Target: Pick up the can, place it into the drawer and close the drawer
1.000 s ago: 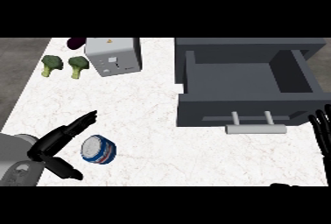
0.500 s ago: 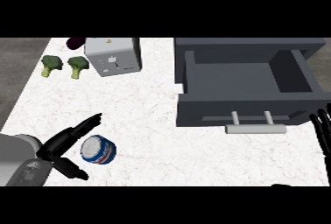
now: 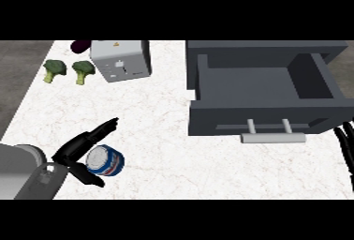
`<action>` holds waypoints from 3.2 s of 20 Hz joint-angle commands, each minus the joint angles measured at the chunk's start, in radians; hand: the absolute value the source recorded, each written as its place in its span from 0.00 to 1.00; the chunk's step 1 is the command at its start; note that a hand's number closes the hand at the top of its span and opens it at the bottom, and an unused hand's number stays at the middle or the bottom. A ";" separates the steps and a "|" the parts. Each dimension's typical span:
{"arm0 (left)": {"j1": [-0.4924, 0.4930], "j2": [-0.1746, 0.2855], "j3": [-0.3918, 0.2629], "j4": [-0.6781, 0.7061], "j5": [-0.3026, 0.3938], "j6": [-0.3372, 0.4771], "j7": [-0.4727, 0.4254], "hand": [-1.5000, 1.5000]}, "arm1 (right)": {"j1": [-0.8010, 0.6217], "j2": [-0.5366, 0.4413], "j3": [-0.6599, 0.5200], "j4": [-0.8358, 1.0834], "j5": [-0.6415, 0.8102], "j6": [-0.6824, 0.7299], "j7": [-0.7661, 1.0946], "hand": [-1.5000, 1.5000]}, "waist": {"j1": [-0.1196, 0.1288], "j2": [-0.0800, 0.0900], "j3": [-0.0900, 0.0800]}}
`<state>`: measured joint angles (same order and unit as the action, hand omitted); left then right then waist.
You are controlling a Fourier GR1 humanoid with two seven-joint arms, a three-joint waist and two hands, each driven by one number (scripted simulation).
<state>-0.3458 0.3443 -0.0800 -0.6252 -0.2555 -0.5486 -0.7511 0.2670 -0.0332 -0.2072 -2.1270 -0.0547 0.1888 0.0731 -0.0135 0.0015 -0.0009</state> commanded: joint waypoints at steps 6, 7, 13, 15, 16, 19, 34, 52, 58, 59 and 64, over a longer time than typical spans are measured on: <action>-0.010 -0.060 -0.031 0.002 0.015 -0.079 -0.034 0.00 | 0.002 0.018 0.016 -0.015 0.018 -0.002 0.021 0.00 | 0.007 -0.001 0.000; -0.001 -0.061 -0.039 -0.009 0.005 -0.067 -0.038 0.00 | 0.008 0.001 -0.019 0.006 -0.004 0.016 -0.006 0.00 | 0.007 -0.001 0.001; -0.004 -0.077 -0.069 -0.049 0.009 -0.081 -0.032 0.00 | -0.022 -0.001 -0.024 -0.048 -0.027 -0.008 0.079 0.00 | 0.009 -0.002 0.001; -0.015 -0.098 -0.082 0.026 -0.004 -0.065 -0.090 0.00 | 0.049 0.013 -0.026 -0.022 -0.031 0.041 -0.026 0.00 | -0.001 0.000 0.000; 0.008 -0.074 -0.079 -0.083 0.030 -0.115 -0.014 0.00 | -0.035 -0.019 -0.067 -0.043 -0.090 0.009 0.076 0.00 | 0.012 -0.003 0.001; 0.051 -0.095 -0.091 -0.141 0.046 -0.105 0.006 1.00 | -0.028 0.000 -0.039 -0.032 -0.023 -0.008 0.055 0.00 | 0.016 -0.003 0.001; 0.102 -0.133 0.031 -0.328 0.298 -0.046 0.255 1.00 | 0.065 -0.011 -0.105 -0.034 -0.093 0.058 -0.037 0.00 | 0.020 -0.007 0.003; 0.011 -0.310 0.104 -0.822 0.285 0.627 0.722 1.00 | 0.083 0.012 -0.079 -0.135 -0.092 0.032 0.056 0.00 | 0.012 -0.006 0.001; -0.192 -0.343 0.024 -0.755 0.260 0.742 0.867 1.00 | 0.050 0.033 -0.029 -0.072 -0.036 0.025 0.009 0.00 | 0.005 -0.002 0.001; -0.209 -0.344 -0.012 -0.790 0.261 0.785 0.907 1.00 | 0.050 0.002 -0.100 -0.102 -0.110 0.044 0.031 0.00 | 0.003 -0.003 0.001; -0.355 -0.344 -0.047 -0.764 0.248 0.851 1.006 1.00 | 0.000 -0.021 -0.127 -0.091 -0.122 0.029 0.084 0.00 | 0.003 -0.002 0.001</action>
<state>-0.6018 0.0032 -0.1028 -1.4081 -0.0050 0.2498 0.1875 0.2874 -0.0298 -0.2984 -2.2188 -0.1448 0.2119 0.1305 -0.0088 -0.0011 0.0004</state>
